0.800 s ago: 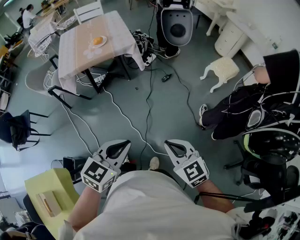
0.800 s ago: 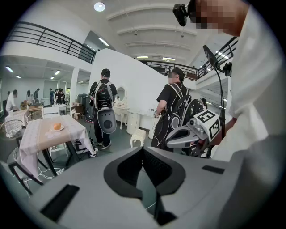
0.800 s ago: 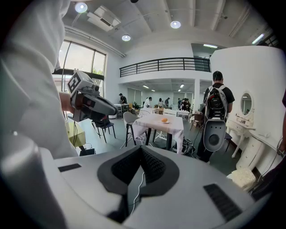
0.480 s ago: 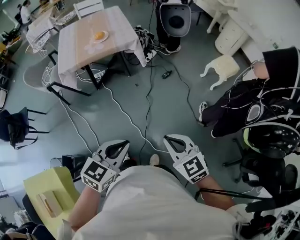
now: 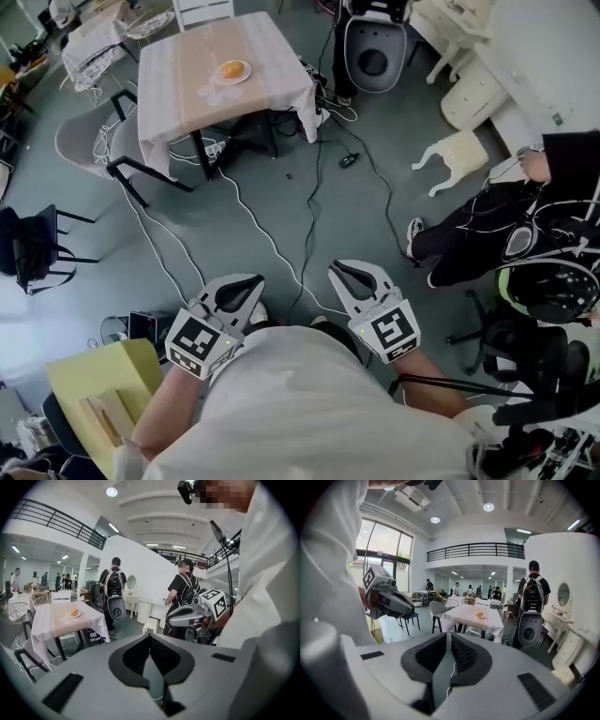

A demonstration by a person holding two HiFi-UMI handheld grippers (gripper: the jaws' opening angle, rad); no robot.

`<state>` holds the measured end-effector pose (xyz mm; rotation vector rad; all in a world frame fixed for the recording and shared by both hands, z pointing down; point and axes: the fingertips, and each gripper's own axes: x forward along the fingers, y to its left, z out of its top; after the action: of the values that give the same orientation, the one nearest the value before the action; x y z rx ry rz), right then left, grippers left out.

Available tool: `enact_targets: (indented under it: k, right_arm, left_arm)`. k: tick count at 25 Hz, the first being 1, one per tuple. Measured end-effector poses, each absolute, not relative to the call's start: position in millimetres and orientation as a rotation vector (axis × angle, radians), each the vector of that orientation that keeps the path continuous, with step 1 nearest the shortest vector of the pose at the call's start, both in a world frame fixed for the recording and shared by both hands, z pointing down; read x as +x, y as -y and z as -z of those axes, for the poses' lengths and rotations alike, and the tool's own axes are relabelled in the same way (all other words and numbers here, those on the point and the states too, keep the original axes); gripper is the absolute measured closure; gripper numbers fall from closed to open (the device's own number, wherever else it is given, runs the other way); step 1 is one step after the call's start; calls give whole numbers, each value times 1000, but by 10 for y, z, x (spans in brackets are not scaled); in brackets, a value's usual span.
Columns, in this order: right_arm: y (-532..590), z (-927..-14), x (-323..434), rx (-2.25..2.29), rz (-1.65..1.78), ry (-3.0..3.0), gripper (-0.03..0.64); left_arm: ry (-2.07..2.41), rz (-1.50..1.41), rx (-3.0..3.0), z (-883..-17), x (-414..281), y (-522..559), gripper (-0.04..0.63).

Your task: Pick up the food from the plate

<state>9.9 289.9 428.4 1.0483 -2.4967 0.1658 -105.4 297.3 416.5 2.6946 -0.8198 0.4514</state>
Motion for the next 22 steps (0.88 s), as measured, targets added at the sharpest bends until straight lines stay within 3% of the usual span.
enact_targets:
  k: [5, 10, 22]
  right_arm:
    - [-2618, -4280, -375, 1075, -129, 2454, 469]
    - [-2384, -4201, -709, 1027, -98, 2422, 469]
    - [-659, -4244, -722, 863, -98, 2538, 469]
  left_arm:
    - [825, -454, 2730, -4217, -1554, -2805, 586]
    - [885, -439, 2641, -4320, -2026, -2472, 584]
    - [989, -470, 2574, -4451, -1818, -698, 518]
